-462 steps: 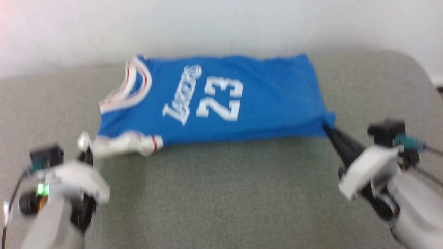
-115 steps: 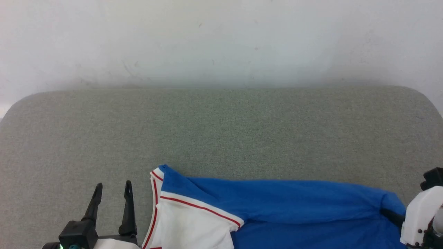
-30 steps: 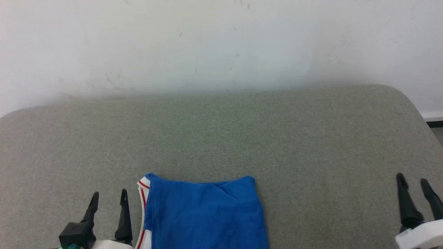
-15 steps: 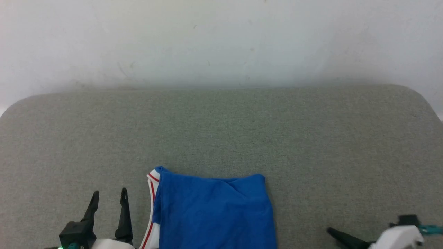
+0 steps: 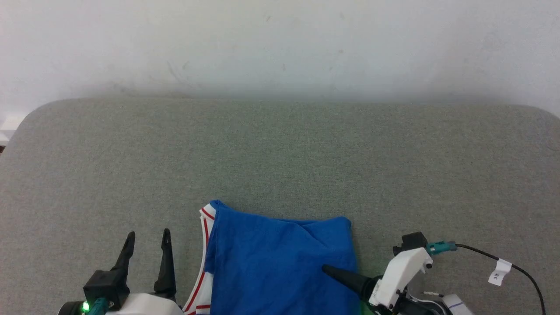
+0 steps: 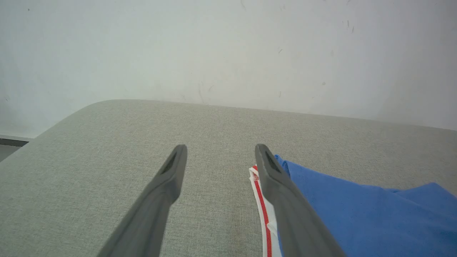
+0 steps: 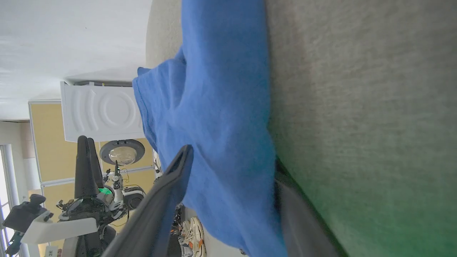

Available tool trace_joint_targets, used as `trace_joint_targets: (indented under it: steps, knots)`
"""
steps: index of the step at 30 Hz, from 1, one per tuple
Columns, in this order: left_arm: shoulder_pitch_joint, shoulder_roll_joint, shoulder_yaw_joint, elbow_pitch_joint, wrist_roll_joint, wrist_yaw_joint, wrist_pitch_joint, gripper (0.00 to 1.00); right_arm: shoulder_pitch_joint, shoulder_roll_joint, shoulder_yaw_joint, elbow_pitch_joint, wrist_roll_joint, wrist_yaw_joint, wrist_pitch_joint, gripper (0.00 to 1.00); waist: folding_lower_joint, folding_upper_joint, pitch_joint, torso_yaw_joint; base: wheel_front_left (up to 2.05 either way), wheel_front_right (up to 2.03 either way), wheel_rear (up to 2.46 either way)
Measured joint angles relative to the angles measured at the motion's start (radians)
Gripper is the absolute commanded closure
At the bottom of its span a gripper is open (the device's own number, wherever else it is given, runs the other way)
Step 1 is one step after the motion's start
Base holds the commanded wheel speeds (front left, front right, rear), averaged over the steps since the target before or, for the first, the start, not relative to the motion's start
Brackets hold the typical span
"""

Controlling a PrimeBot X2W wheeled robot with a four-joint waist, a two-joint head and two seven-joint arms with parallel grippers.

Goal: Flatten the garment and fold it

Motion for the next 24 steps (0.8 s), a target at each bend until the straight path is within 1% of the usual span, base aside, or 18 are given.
trace_joint_targets:
  steps: [1, 2, 3, 4, 7, 10, 14, 17, 21, 24]
  knots:
    - [-0.003, -0.002, -0.001, 0.002, 0.0, 0.0, 0.0, 0.0, -0.012, 0.0, 0.021, 0.013, 0.008, 0.0, -0.007, 0.04, 0.0, 0.0, 0.002, 0.003, 0.0, 0.0, 0.0]
    - [-0.004, -0.002, 0.0, 0.003, 0.0, -0.001, 0.0, 0.0, -0.022, 0.0, 0.036, 0.023, 0.016, 0.0, -0.013, 0.6, 0.0, 0.0, 0.004, 0.006, 0.0, 0.0, 0.0]
    - [-0.004, -0.001, 0.0, 0.005, 0.0, -0.001, -0.002, 0.0, -0.032, 0.0, 0.053, 0.031, 0.012, 0.0, -0.027, 0.87, -0.0001, 0.0, 0.005, 0.008, 0.0, 0.0, 0.0]
    - [-0.004, -0.001, 0.001, 0.007, 0.0, -0.001, -0.002, 0.0, -0.041, 0.0, 0.065, 0.039, 0.007, 0.0, -0.037, 1.0, 0.0, 0.0, 0.006, 0.01, 0.0, 0.0, 0.0]
    - [-0.004, -0.002, 0.003, 0.01, 0.0, -0.001, -0.003, 0.0, -0.059, -0.007, 0.11, 0.046, -0.039, 0.0, -0.068, 1.0, 0.0, 0.0, 0.001, 0.007, 0.0, 0.0, 0.0]
    - [-0.002, -0.002, 0.004, 0.01, 0.001, 0.0, -0.003, 0.0, -0.065, -0.045, 0.177, 0.027, -0.124, 0.0, -0.116, 1.0, -0.0001, 0.0, -0.011, -0.004, 0.0, 0.0, 0.0]
    - [0.002, -0.002, 0.006, 0.006, 0.002, 0.0, -0.003, 0.0, -0.083, -0.136, 0.264, -0.027, -0.265, 0.0, -0.178, 1.0, -0.0001, 0.0, -0.025, -0.032, 0.0, 0.0, 0.0]
    - [0.014, -0.007, 0.007, -0.002, 0.002, 0.002, -0.003, 0.0, -0.099, -0.21, 0.297, -0.057, -0.37, 0.0, -0.216, 1.0, -0.0002, 0.0, -0.033, -0.064, 0.0, 0.0, 0.0]
    - [0.026, -0.009, 0.018, -0.016, 0.001, 0.008, -0.003, 0.0, -0.114, -0.303, 0.306, -0.099, -0.48, 0.0, -0.211, 1.0, -0.0001, 0.0, -0.038, -0.12, 0.0, 0.0, 0.0]
    - [0.025, -0.009, 0.024, -0.039, 0.002, 0.01, -0.004, 0.0, -0.123, -0.37, 0.289, -0.134, -0.533, 0.0, -0.167, 1.0, -0.0002, 0.0, -0.033, -0.17, 0.0, 0.0, 0.0]
